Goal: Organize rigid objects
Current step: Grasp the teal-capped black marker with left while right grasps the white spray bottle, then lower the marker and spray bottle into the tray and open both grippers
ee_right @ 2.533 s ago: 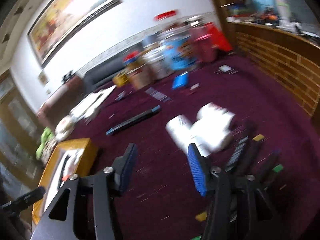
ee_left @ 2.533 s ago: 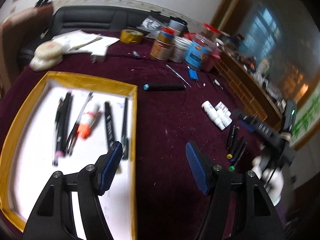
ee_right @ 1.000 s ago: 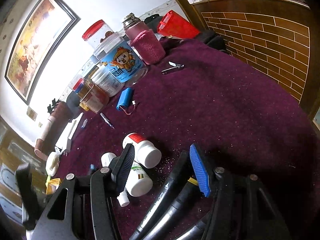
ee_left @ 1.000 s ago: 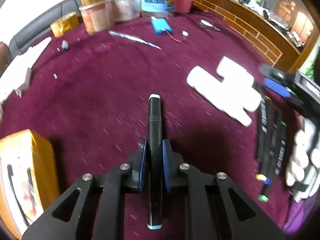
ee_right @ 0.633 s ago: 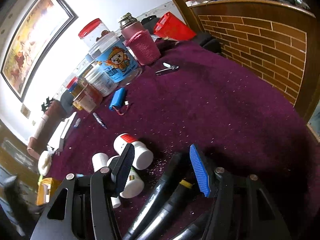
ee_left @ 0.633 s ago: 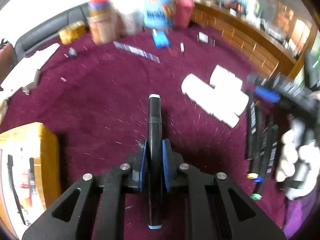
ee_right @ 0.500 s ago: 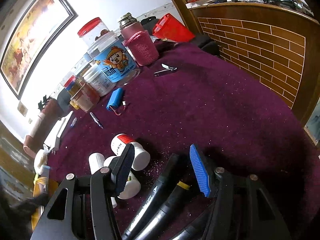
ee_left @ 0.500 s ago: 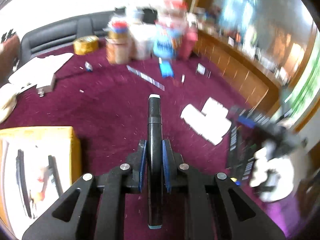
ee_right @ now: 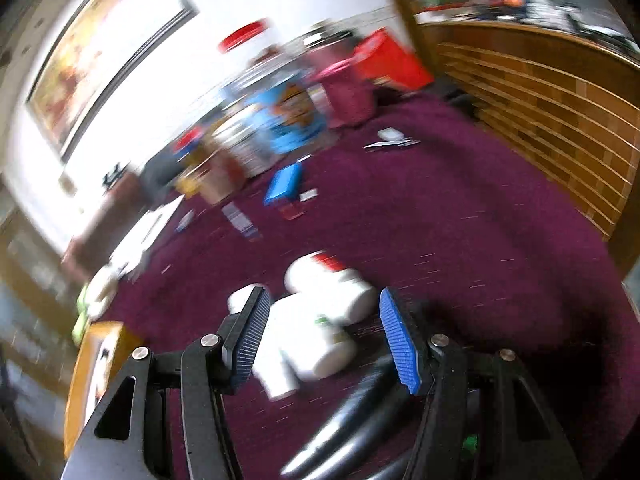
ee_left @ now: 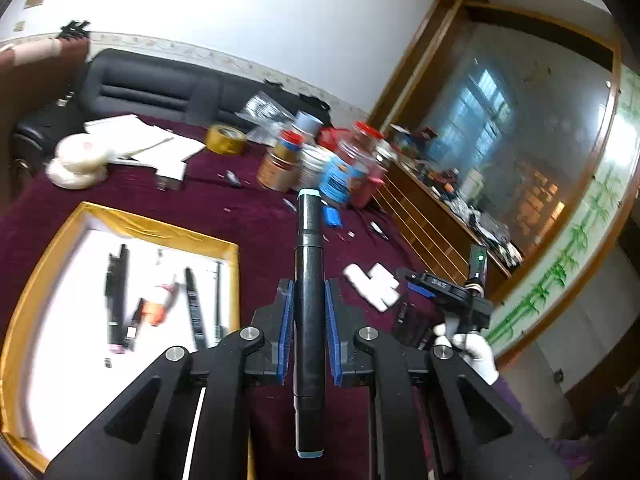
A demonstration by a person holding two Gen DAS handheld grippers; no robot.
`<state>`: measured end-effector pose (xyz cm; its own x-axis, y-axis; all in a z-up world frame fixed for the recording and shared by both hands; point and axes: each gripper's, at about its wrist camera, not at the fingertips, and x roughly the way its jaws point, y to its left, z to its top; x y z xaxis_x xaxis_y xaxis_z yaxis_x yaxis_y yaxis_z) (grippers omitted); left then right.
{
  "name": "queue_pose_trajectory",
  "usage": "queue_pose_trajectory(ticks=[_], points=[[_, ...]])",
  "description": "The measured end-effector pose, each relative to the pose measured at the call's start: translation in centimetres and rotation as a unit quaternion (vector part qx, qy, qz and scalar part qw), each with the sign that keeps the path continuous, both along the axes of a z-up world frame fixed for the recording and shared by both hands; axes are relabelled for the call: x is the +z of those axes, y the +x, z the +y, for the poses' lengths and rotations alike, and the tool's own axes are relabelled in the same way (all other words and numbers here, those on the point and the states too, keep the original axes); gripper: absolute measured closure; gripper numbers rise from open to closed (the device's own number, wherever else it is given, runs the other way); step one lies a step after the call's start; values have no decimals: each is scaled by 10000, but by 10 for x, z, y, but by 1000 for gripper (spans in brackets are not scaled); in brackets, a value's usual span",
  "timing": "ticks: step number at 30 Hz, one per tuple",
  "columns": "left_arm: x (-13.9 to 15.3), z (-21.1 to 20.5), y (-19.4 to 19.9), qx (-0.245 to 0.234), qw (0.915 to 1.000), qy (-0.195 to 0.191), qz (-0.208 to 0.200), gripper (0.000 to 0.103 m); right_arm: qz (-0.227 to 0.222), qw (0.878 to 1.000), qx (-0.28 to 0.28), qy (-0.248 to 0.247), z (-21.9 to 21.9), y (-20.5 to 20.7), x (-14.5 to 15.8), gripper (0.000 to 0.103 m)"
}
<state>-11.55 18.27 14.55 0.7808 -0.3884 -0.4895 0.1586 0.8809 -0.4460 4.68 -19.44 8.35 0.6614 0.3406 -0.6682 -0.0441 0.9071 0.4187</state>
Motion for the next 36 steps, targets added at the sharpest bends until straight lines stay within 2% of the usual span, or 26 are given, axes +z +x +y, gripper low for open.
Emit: queue_pose_trajectory(ticks=[3,6,8,12,17,19,21,22,26,31,36], points=[[-4,22,-8,199,9998,-57,-78,90,209,9969,738,-150,34,10,6,51],[-12,37,-12,360,9992,-173,-65,90,370,9906,1140,-666,68,22,4,51],[-17,48,-19,466,9987,-223,-31,90,435,9851,1253,-1098,88,29,-2,51],[-30,71,-26,749,9968,-276,84,90,648,9759,1360,-1577,111,38,-15,51],[-47,99,-31,1065,9934,-314,280,90,933,9685,1291,-1916,115,48,-30,52],[-53,105,-30,1159,9921,-302,365,90,1037,9650,1204,-2085,117,48,-35,61],[-59,111,-29,1217,9911,-328,431,90,1042,9623,1128,-2243,118,46,-37,76],[-62,113,-29,1242,9906,-343,452,90,1065,9620,1100,-2261,117,45,-36,77],[-67,127,-27,1385,9885,-282,537,90,1129,9673,1027,-2024,113,39,-30,77],[-72,147,-18,1546,9846,-30,814,90,1055,9820,1240,-953,113,23,-3,77],[-79,157,7,1531,9802,405,1193,90,1006,9798,1719,-184,141,2,18,77]])
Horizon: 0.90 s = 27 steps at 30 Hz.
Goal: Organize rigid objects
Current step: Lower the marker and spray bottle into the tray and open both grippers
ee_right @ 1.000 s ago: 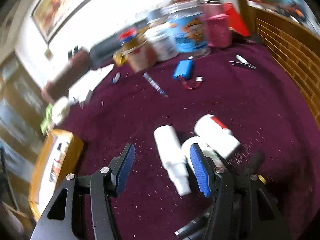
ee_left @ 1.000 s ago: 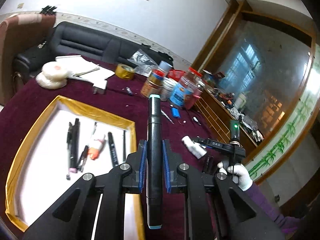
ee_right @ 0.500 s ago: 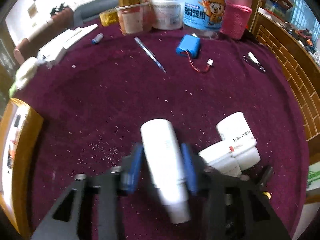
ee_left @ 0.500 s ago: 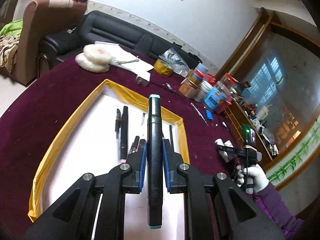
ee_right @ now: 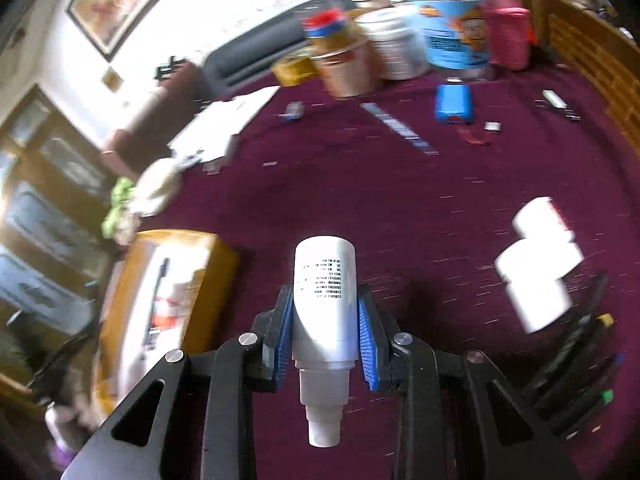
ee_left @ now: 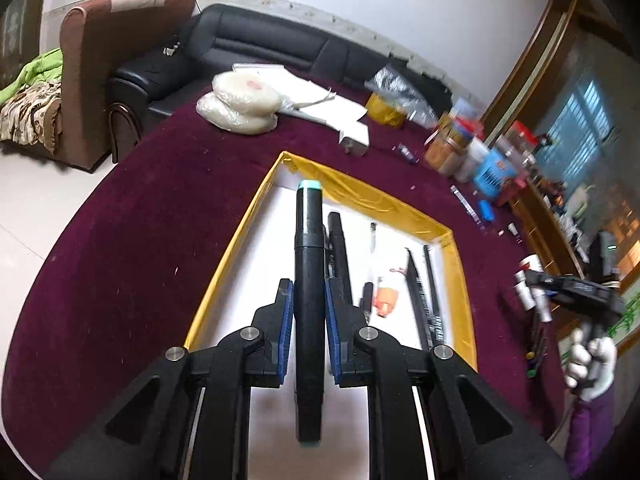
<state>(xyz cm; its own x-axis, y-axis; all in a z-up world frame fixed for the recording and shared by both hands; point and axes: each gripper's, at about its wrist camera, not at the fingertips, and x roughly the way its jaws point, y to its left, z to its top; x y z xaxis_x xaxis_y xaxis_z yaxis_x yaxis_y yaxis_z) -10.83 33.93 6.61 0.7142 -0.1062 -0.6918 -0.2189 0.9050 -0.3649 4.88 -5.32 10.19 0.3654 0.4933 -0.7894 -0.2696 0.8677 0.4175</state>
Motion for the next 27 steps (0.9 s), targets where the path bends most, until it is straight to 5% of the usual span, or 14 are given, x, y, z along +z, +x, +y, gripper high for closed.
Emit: queue_pose_trajectory(ticks=[12,17,21,27], points=[[-18,8,59,-69,9953,555,784,90,504,9930,873,614,111,-27,-5,77],[-3,14,36,12,9992,194,355,85,886,9858,1175,813,160,-32,-17,76],[13,21,-3,137,9997,-179,-110,54,1100,9810,1359,841,204,-33,-29,76],[17,37,-53,411,9961,-571,-537,53,1632,9685,1450,1196,262,-28,-52,76]])
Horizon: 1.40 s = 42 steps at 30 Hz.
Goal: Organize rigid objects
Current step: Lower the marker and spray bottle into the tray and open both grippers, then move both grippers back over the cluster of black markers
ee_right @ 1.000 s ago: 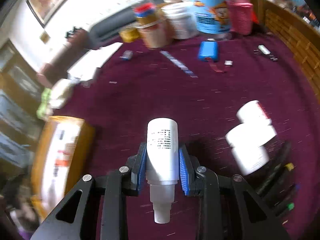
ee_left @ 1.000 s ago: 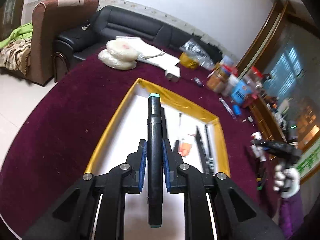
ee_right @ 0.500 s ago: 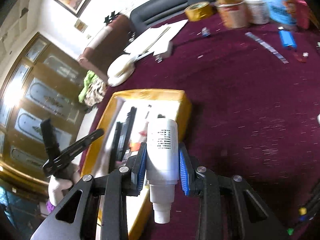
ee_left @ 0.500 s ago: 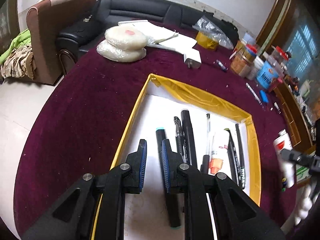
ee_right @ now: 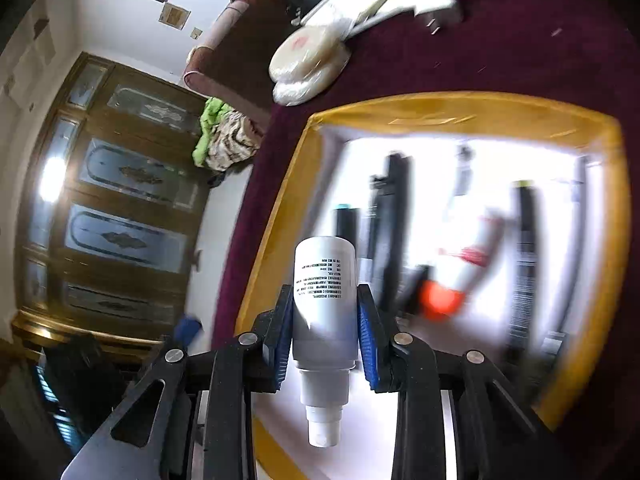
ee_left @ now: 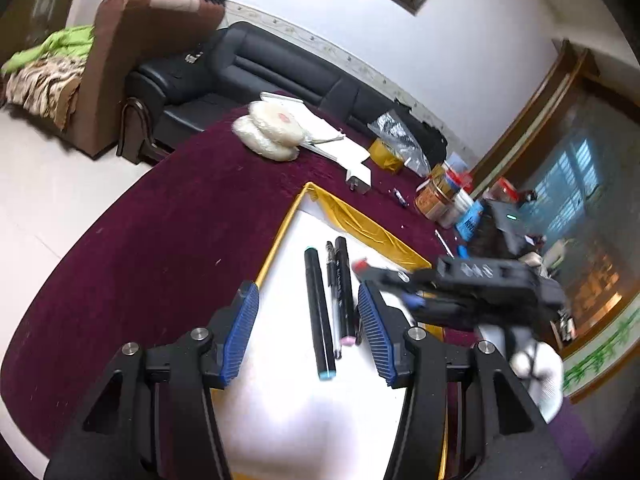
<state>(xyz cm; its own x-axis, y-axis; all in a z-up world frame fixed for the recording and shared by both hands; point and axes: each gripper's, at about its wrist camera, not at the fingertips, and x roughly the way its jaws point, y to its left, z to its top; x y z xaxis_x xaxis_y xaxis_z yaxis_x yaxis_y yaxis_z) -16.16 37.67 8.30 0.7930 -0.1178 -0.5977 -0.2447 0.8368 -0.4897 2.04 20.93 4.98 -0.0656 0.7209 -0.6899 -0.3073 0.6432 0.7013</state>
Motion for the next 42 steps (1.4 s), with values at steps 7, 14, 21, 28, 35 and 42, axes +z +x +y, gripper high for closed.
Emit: queue_pose_trajectory(ticks=[7,14,21,28,35,42], points=[[-12,26,-33,356,9983,-431,-154,51,468,9987,-100,147,50,1,-25,76],[-20,37,-40,475,9970,-588,-182,46,102,9991,-283,-297,57,4,-23,67],[-23,37,-45,453,9969,-605,-199,45,-888,9947,-212,-478,45,-1,16,58],[-20,29,-46,473,9969,-599,-184,44,-1970,9778,-323,-629,-13,-18,62,53],[-9,2,-40,257,9987,-417,-158,40,-2520,9567,-904,-1143,-115,-30,71,52],[-7,-54,-16,-322,9993,-109,138,40,-2171,9512,-1891,-1105,-236,-33,59,53]])
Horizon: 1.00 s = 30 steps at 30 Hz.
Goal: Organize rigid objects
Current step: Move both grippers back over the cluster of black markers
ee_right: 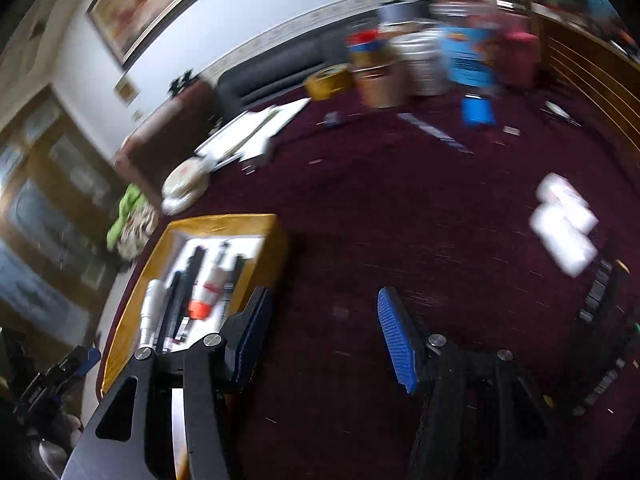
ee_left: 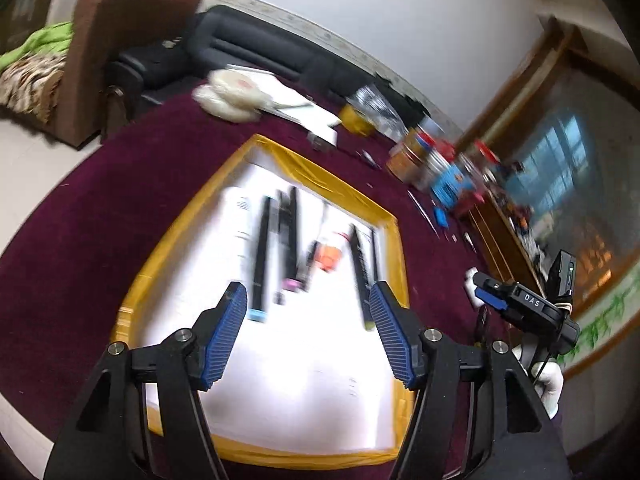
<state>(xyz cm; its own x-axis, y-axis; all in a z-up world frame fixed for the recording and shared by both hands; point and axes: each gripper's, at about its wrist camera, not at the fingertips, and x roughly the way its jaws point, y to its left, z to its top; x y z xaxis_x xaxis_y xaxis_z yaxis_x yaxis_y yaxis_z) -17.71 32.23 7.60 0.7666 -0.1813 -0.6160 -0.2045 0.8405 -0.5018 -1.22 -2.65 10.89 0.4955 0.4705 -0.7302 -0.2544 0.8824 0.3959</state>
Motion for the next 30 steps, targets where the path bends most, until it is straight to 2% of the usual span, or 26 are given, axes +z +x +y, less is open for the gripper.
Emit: queue_pose_trajectory(ticks=[8,14,19,25,28,30], points=[[16,-81,19,-896,9949,458,-12,40,-65,9921,-1221,285,-134,-18,-8,51],[12,-160,47,-1856,9795,750,216,40,114,9745,-2076,845,-216,-15,-32,51],[7,-224,70,-2422,9649,909,447,40,73,9668,-2344,1010,-245,4,-37,51],[-4,-283,91,-2819,9503,1133,683,40,-189,9609,-2510,1151,-266,29,-41,51],[-12,-307,101,-2957,9423,1348,799,40,-420,9553,-2570,1402,-275,24,-50,51],[-19,-325,110,-3088,9351,1502,871,40,-288,9522,-2590,1593,-281,23,-57,51]])
